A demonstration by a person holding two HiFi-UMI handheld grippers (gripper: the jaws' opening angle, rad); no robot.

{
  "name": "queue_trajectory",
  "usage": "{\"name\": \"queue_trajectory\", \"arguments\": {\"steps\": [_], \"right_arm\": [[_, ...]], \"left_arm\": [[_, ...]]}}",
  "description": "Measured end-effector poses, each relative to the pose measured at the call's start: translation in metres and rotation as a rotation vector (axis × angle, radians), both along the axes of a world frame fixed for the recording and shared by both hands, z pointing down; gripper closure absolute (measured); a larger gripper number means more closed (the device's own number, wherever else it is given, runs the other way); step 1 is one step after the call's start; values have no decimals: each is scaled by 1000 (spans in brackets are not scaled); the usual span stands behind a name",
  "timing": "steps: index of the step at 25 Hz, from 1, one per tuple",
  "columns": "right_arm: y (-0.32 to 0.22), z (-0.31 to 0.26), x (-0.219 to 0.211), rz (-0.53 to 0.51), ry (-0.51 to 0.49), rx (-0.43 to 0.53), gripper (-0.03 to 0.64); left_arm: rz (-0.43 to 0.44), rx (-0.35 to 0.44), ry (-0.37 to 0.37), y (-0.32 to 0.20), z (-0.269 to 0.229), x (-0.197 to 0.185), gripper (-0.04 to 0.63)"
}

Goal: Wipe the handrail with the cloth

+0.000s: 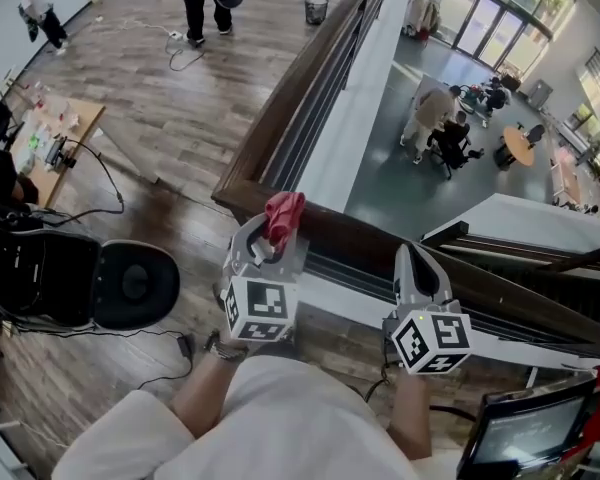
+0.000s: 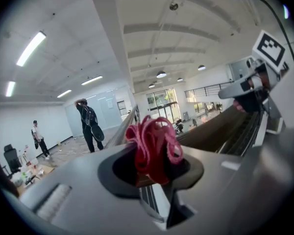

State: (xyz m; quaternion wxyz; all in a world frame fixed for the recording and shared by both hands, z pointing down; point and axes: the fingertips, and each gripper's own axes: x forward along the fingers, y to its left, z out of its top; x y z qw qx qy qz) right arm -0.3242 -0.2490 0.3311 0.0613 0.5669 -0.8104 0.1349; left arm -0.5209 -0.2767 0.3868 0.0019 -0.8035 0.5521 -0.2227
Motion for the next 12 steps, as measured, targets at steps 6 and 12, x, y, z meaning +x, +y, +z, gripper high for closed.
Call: {"name": "queue_trajectory", "arguments": {"steps": [6,12], "right_arm": [[-11,10,-13,-4,11,-24,615],[-9,23,-13,13,-7,-63,615]], "left_arm": [[71,-61,-131,-9,12,9,489],[125,-114,-83,-6,15,16,489]]}}
